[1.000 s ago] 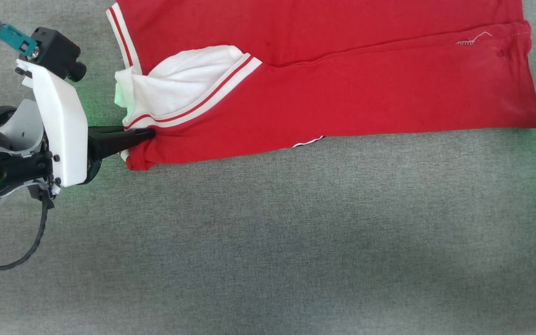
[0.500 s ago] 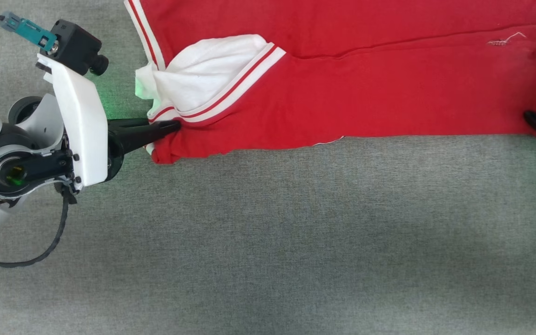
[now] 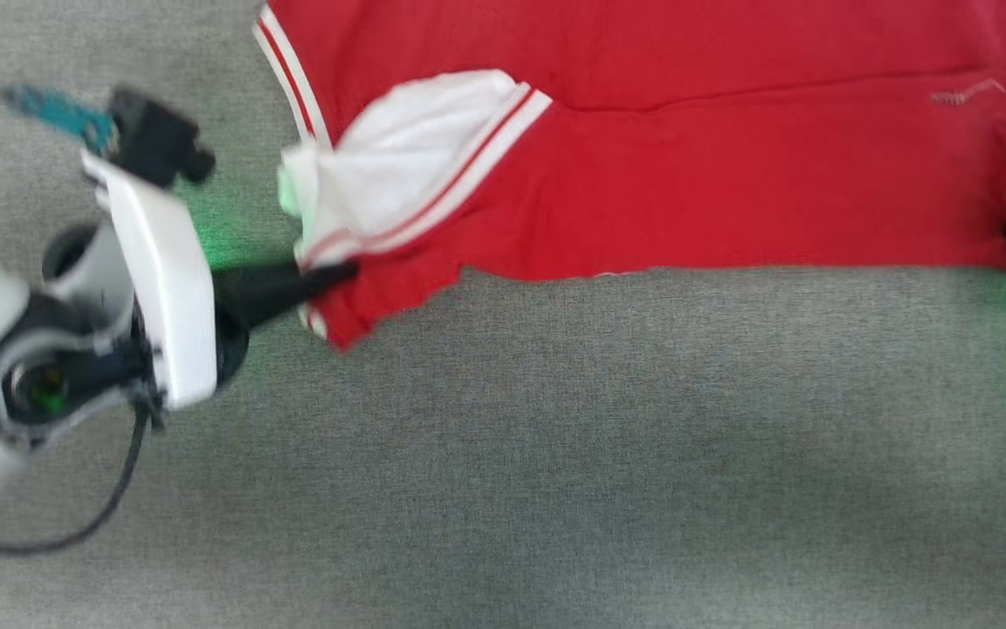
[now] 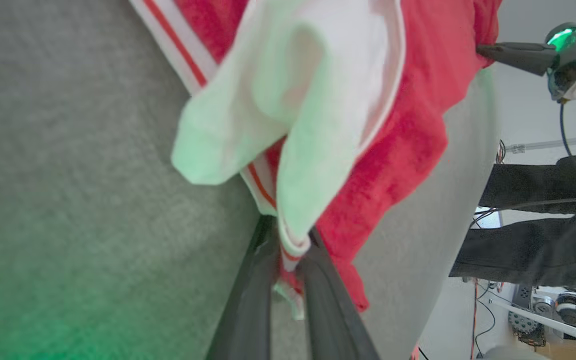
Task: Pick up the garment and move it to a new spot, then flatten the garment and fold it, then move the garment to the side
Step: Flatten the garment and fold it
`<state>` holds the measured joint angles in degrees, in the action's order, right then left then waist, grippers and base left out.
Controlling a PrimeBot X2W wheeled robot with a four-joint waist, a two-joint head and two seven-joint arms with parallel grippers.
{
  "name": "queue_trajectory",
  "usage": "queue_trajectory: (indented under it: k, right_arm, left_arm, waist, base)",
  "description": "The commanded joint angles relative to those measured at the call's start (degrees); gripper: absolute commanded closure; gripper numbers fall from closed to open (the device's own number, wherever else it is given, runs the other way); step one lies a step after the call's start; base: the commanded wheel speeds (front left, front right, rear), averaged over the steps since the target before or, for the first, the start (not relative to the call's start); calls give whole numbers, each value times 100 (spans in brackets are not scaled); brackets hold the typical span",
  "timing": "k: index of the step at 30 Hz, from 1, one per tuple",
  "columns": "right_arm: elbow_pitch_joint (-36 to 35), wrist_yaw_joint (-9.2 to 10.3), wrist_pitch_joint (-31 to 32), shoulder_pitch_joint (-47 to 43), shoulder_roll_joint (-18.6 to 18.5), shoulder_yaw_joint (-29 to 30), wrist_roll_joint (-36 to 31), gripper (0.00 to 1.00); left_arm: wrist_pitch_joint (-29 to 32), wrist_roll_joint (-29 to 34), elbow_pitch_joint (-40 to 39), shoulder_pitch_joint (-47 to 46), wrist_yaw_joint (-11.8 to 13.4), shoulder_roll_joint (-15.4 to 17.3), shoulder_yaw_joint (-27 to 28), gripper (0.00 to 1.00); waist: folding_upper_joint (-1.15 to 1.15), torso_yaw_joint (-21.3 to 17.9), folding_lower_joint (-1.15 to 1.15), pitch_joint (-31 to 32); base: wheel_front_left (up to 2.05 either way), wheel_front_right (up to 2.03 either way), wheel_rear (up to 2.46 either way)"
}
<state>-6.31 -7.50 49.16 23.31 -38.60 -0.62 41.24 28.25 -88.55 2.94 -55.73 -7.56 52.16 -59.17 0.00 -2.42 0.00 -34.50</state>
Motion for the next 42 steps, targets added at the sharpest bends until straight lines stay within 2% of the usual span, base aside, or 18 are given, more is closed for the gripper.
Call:
queue_trajectory:
  k: [1,7,12,18,19,20,21,23,24,25,30,33,36,38,42]
  right_arm:
    - [-25,2,24,-176,-20,11,41,100]
    - [-616,2,159,-1104,-46,311,72,100]
    - [-1056,2,262,-1904,111,656,44,100]
    - [-1391,2,143,-2275,353,922,-27,100]
    - [-1414,2,64,-2241,379,946,-65,63]
    - [-1429,2,-29,-2189,393,939,-111,7]
    - [-1409,2,-124,-2147,446,952,-134,0]
    - [-1376,2,-317,-2102,499,972,-230,0]
    - [-1356,2,-428,-2058,536,1000,-272,0]
    - [-1329,2,-545,-2009,589,1022,-310,0]
    - [-1346,2,-1416,-1693,788,974,-622,0]
    - [-1292,2,-1892,-1514,939,902,-779,0]
    - [-1145,2,-2720,-1216,1288,747,-993,0]
    - [-940,2,-3292,-997,1635,634,-1097,0]
    - [-475,2,-4352,-659,2146,265,-1410,0]
  left_arm:
    - [25,1,-39,276,22,43,-161,100]
    - [-371,-122,-916,781,20,685,-89,100]
    - [-636,-126,-1549,1253,19,1142,-172,100]
    - [-1010,-37,-1739,1544,18,1325,-192,100]
    - [-1079,21,-1717,1563,18,1314,-188,100]
    - [-1186,89,-1683,1572,18,1283,-162,88]
    - [-1317,100,-1628,1596,18,1240,-123,65]
    - [-1490,109,-1584,1634,18,1192,-88,53]
    - [-1587,163,-1558,1619,18,1214,-47,22]
    - [-1684,178,-1527,1624,18,1240,-5,0]
    - [-2220,210,-1419,1615,25,1429,266,0]
    - [-2588,240,-1251,1489,117,1409,486,0]
    - [-3162,262,-851,1292,298,1254,843,0]
    - [-3494,530,-461,1072,440,1153,1025,0]
    - [-3846,799,395,522,592,772,1288,0]
  waist:
    - [0,9,0,43]
    - [0,17,0,177]
    - [0,10,0,224]
    - [0,-20,0,226]
    - [0,-26,0,230]
    - [0,-33,0,240]
    - [0,-32,0,250]
    - [0,-34,0,276]
    - [0,-34,0,289]
    - [0,-39,0,309]
    - [0,-113,0,409]
    - [0,-163,0,439]
    - [0,-278,0,437]
    - [0,-410,0,421]
    - [0,-758,0,383]
  base:
    - [0,0,0]
    - [0,0,0]
    - [0,0,0]
    - [0,0,0]
    - [0,0,0]
    - [0,0,0]
    - [0,0,0]
    - [0,0,0]
    - [0,0,0]
    - [0,0,0]
    - [0,0,0]
    - [0,0,0]
    - [0,0,0]
    - [0,0,0]
    - [0,0,0]
